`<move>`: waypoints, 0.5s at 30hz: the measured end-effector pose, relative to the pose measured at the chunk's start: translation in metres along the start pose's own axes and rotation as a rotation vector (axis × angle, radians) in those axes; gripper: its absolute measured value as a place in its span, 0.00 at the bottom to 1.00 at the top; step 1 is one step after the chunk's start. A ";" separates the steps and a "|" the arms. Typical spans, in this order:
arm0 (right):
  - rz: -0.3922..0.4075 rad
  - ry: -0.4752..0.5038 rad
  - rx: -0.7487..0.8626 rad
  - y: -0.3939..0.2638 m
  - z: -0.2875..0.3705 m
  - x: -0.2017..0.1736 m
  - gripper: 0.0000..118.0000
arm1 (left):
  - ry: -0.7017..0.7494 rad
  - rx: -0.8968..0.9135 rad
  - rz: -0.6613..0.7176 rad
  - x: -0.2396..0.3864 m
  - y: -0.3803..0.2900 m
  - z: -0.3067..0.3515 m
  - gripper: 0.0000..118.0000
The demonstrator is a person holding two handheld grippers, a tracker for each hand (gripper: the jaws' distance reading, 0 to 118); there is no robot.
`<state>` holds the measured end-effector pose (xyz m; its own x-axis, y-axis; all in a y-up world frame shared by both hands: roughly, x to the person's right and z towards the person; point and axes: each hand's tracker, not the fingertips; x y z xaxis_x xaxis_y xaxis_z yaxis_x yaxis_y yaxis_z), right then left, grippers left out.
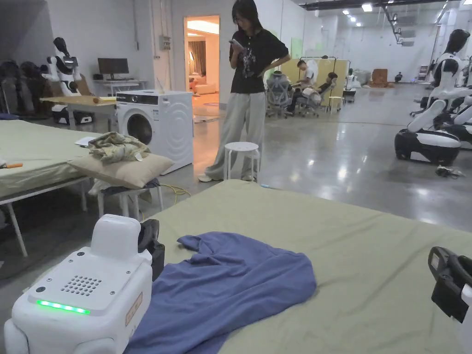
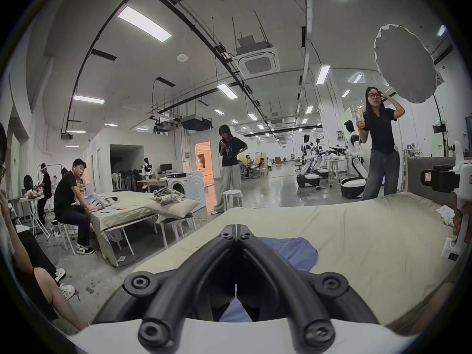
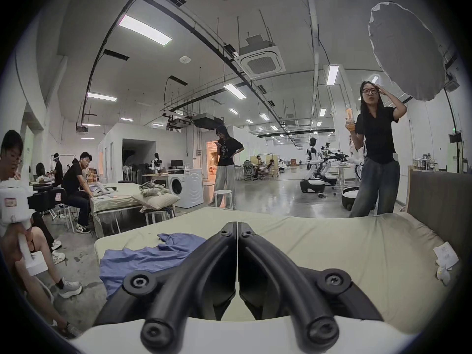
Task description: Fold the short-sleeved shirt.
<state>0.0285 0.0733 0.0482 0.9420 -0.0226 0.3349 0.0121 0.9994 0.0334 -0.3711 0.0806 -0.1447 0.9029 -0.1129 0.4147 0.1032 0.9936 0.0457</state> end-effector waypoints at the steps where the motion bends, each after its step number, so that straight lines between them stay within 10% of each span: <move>1: -0.003 0.002 -0.001 0.000 -0.002 0.001 0.02 | -0.004 0.002 0.001 0.003 0.000 -0.003 0.00; 7: -0.003 -0.018 -0.011 -0.002 -0.010 0.016 0.02 | -0.096 -0.061 -0.037 0.036 -0.004 -0.062 0.02; 10: 0.004 -0.029 -0.025 -0.007 -0.015 0.027 0.02 | -0.148 -0.055 -0.089 0.065 -0.010 -0.103 0.82; 15: 0.013 -0.050 -0.054 -0.017 -0.033 0.046 0.02 | -0.334 -0.167 -0.127 0.114 -0.030 -0.208 1.00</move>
<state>0.0829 0.0563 0.0323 0.9241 -0.0092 0.3821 0.0188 0.9996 -0.0214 -0.1849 0.0371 -0.2879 0.6958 -0.2011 0.6895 0.2968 0.9547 -0.0210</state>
